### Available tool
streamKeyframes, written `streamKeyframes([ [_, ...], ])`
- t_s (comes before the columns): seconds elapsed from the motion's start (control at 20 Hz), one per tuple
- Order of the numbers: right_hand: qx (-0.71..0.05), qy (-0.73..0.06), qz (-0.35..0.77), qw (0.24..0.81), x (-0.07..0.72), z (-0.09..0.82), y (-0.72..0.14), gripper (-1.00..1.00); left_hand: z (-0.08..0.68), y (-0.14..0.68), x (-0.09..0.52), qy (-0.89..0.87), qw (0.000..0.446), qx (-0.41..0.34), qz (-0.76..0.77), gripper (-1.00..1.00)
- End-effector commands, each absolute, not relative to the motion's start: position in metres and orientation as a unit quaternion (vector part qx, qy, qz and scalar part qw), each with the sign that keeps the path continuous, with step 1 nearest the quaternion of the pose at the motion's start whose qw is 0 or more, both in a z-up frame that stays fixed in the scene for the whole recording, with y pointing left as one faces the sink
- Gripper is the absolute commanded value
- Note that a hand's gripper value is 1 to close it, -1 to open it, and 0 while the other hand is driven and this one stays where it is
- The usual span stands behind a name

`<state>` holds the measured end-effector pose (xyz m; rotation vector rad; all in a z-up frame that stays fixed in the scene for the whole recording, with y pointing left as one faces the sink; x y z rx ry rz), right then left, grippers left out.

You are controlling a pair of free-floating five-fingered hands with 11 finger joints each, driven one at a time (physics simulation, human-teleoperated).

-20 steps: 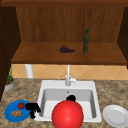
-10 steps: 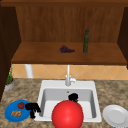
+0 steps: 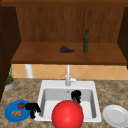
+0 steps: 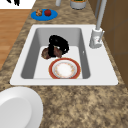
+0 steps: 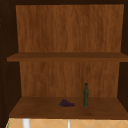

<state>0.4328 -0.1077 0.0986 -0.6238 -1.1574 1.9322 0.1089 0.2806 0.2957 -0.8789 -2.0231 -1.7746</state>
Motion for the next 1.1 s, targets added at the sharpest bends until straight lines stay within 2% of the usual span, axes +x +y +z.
streamKeyframes([
  [0.0, -0.24, -0.458, 0.738, 0.434, 0.429, 0.122, -0.117, 1.0, 0.296, 0.281, 0.109, -0.706, 0.155, -0.307, -0.619, 0.0],
  [1.05, -0.256, -0.463, 0.73, 0.433, 0.398, 0.226, -0.176, 1.0, 0.296, 0.281, 0.109, -0.706, 0.155, -0.307, -0.619, 0.0],
])
